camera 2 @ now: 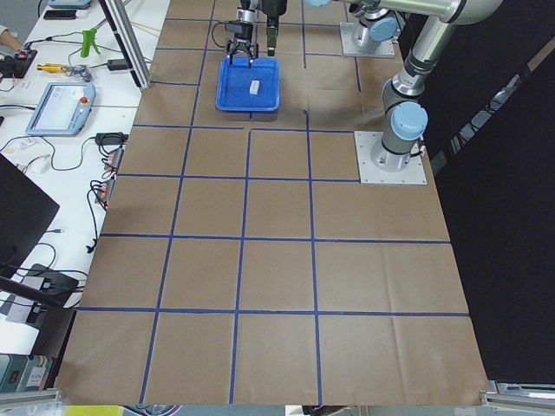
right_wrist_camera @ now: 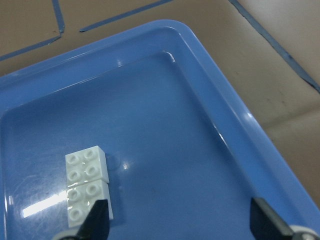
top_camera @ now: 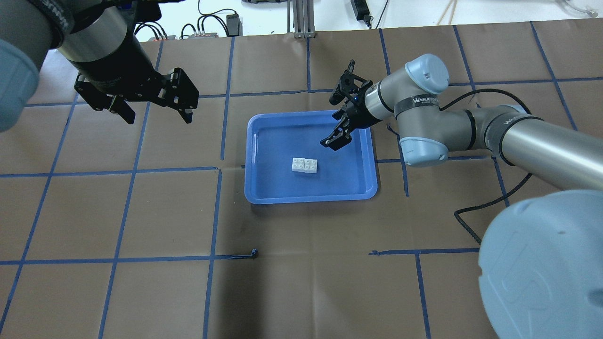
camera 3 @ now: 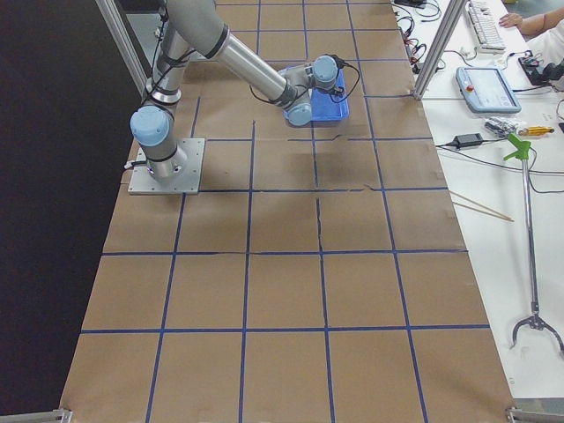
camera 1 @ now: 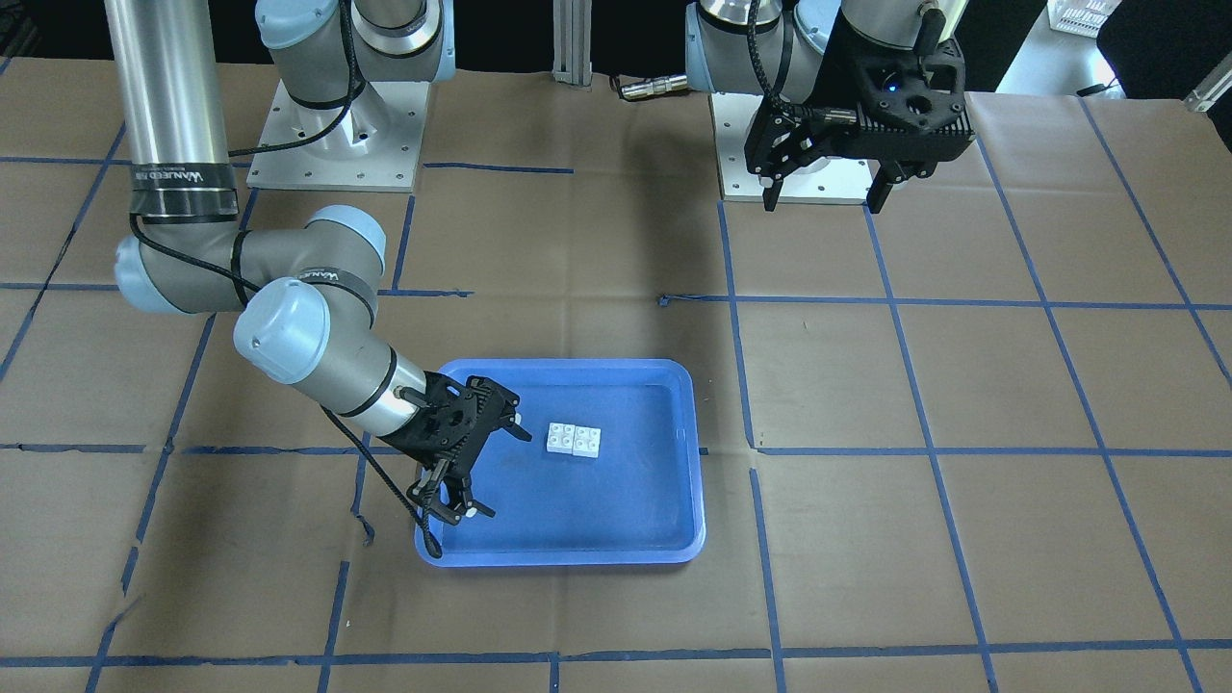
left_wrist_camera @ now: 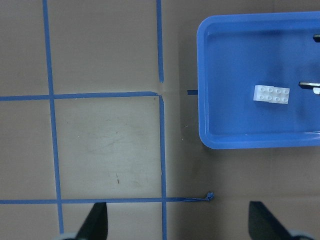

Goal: Assemble white blocks and place on blue tray

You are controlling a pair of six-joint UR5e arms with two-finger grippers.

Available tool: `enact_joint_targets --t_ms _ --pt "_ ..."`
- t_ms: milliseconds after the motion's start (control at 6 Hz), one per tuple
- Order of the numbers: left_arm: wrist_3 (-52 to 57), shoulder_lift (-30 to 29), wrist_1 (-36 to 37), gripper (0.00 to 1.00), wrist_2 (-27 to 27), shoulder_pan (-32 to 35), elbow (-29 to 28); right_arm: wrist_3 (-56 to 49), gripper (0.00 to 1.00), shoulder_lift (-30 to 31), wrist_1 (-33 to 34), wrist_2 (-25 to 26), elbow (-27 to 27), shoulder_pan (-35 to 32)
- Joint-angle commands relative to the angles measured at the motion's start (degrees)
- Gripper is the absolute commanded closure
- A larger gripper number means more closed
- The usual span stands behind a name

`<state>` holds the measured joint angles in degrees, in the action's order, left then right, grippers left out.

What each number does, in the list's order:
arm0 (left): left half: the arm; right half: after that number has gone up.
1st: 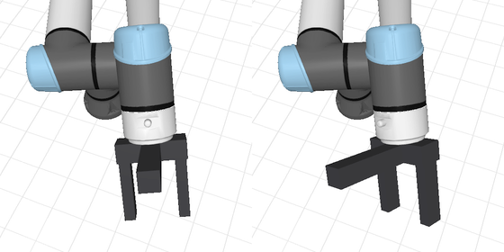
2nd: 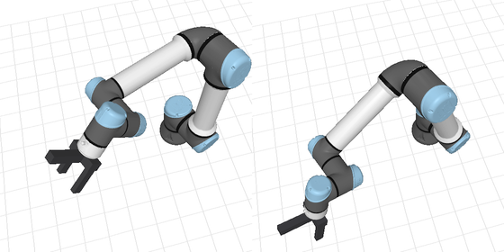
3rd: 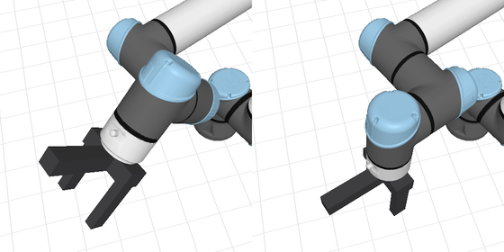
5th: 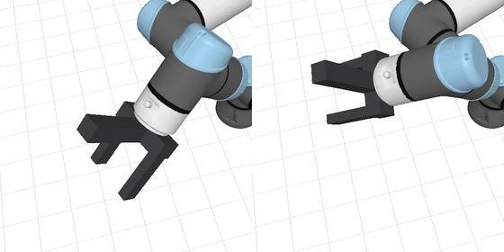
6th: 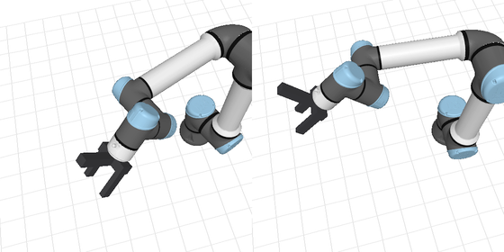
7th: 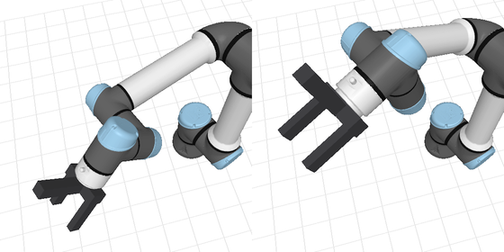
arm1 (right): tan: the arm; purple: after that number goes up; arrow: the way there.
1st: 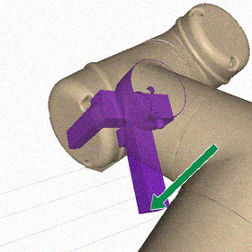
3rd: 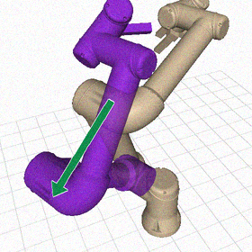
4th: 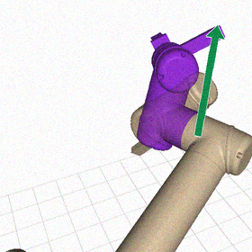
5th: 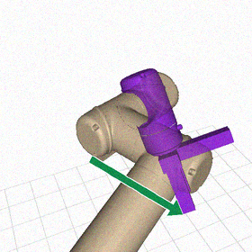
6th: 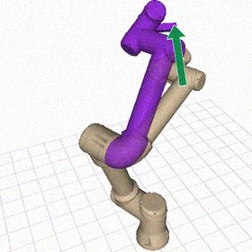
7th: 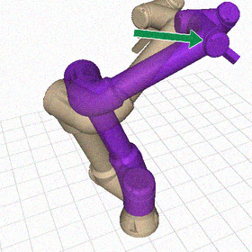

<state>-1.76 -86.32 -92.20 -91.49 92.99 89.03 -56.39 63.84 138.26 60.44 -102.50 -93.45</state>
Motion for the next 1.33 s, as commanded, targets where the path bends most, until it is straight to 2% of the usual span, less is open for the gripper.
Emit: enact_joint_targets --t_ms 0,167,333,500,833,1167 --pt "0.09 -0.08 0.0 0.0 0.09 -0.18 0.0 11.22 0.0 4.62 -23.98 13.41 11.55 0.28" --pt "0.17 -0.25 -0.34 0.0 0.26 -1.13 -0.61 22.7 0.0 5.33 -34.88 20.35 18.49 0.46" --pt "0.78 -1.04 -0.7 0.0 3.74 -3.41 -1.66 35.17 0.0 5.86 -42.73 24.86 23.08 1.42" --pt "0.62 -1.13 -0.87 0.0 3.26 -3.43 -1.06 45.91 0.0 8.73 -48.9 28.56 25.3 2.47" --pt "0.52 -1.31 -0.87 0.0 1.05 -3.34 -1.06 57.31 0.0 15.67 -55.69 30.09 25.85 4.23" --pt "0.18 -1.23 -0.61 0.0 -0.44 -3.25 -0.62 60.78 0.0 18.6 -56.87 29.3 22.71 3.8"
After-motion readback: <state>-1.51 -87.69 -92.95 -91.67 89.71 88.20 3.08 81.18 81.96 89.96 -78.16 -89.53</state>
